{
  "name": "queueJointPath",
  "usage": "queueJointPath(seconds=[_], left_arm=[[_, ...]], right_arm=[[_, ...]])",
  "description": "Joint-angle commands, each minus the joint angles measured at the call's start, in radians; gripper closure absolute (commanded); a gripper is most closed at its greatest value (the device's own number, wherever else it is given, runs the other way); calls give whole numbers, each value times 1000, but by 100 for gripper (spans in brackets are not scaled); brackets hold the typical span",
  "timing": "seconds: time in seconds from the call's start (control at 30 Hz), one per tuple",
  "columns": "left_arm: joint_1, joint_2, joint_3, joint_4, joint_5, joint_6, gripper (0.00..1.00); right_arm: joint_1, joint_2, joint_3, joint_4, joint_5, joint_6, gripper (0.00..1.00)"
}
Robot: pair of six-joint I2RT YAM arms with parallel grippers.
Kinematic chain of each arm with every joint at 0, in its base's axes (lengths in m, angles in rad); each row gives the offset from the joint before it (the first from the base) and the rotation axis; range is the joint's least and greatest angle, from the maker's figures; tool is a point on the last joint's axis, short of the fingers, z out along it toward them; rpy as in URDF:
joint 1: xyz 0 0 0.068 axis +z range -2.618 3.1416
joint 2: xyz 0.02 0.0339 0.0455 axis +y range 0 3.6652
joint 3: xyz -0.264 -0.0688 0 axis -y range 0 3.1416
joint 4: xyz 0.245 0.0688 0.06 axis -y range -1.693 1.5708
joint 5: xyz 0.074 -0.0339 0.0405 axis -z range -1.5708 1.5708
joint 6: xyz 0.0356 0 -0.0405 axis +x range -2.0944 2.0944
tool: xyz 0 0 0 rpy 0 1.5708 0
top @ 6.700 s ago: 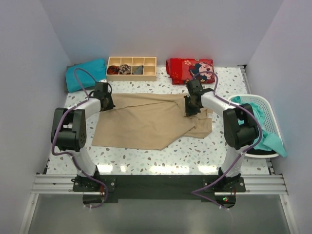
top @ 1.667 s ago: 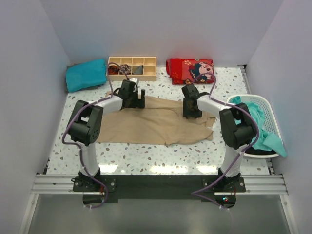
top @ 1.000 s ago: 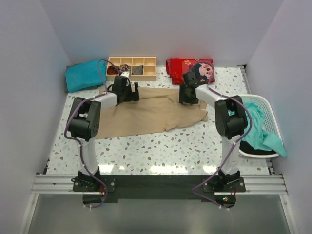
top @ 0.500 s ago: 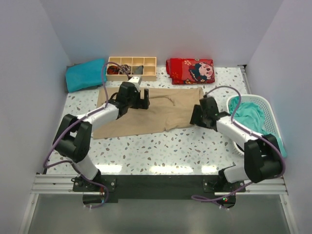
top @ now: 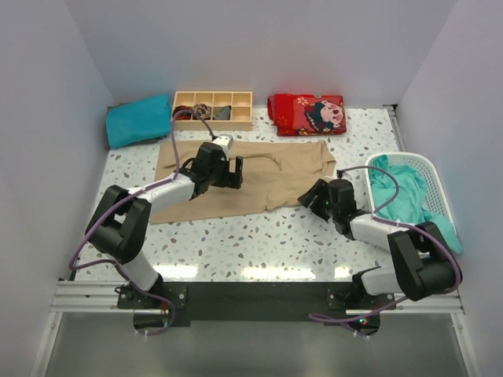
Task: Fold and stack the t-shirts
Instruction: Grap the side of the flattened tshirt closest away from the robot with both arms
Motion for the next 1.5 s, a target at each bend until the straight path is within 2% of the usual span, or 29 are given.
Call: queueJointPath(seconds=[0.0,0.07,0.2,0.27,0.3,0.4,0.43,0.47,0.53,0.63,0.7,0.77,0.93,1.2,1.33,1.37,1.47], left_arm=[[0,-43,-18,22,-22,-1,0],[0,-34,-20,20,-19,-1,0],[0,-27,-18,17,-18,-1,0],[0,-28,-20,17,-21,1,0],[0,-27,-20,17,-21,1,0],[0,-21,-9,17,-19,7,0],[0,-11,-6,17,-18,10,0],[0,-7,-1,17,-11,11,0],[0,16,14,-16,2,13,0],[0,42,28,-21,27,5,0],[0,53,34,-23,54,5,0],[0,62,36,-27,62,5,0],[0,78,46,-49,61,16,0],[0,75,63,-59,30,21,0],[0,87,74,-75,24,33,0],[0,90,74,-78,22,34,0],[0,98,72,-79,27,39,0]], right_arm=[[0,122,-35,126,-34,71,39],[2,171,-18,139,-48,76,42],[8,165,15,122,-62,60,100],[19,110,33,26,-22,8,100],[31,34,56,-19,-8,-10,100],[34,-115,151,-259,1,-64,100],[34,-140,188,-413,1,-85,100],[33,-166,259,-482,16,-95,100],[34,-206,321,-647,22,-96,91],[33,-204,413,-753,6,-81,90],[33,-188,443,-746,-55,-75,94],[31,-137,459,-711,-76,-55,100],[33,42,548,-648,-70,-70,100],[31,444,873,-663,-44,-170,100],[28,634,1047,-734,-60,-230,100],[31,664,1118,-754,-65,-248,88],[31,693,1150,-766,-56,-299,70]])
